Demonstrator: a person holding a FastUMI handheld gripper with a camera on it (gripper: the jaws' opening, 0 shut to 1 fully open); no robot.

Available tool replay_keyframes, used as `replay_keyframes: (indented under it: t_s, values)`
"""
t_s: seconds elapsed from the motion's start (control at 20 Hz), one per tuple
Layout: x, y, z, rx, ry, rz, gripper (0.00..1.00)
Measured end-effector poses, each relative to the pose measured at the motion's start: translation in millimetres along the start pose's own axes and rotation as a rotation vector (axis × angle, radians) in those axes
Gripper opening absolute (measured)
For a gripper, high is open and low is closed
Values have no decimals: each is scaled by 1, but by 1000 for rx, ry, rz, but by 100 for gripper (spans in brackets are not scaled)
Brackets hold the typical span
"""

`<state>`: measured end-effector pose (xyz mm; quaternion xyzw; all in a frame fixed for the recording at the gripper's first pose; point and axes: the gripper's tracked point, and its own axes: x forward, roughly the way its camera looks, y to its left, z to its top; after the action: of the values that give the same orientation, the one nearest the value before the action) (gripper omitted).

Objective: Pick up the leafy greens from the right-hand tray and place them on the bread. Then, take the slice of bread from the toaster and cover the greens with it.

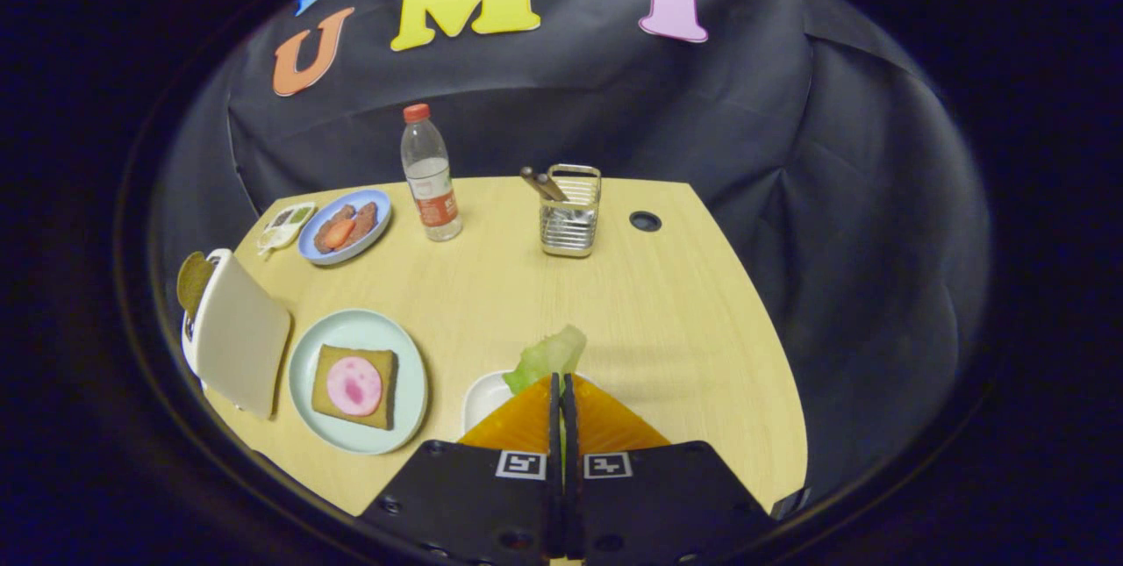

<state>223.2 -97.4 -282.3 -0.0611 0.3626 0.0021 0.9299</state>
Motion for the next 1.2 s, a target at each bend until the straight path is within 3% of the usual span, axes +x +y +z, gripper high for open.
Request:
replay_keyframes:
  t_s: [0.55,0.95,1.2]
  values:
    - [-54,141,8,-53,-42,30,1]
    - [-69,253,-1,-78,-8,126,1]
    - [-37,264,-8,-100,35,116,1]
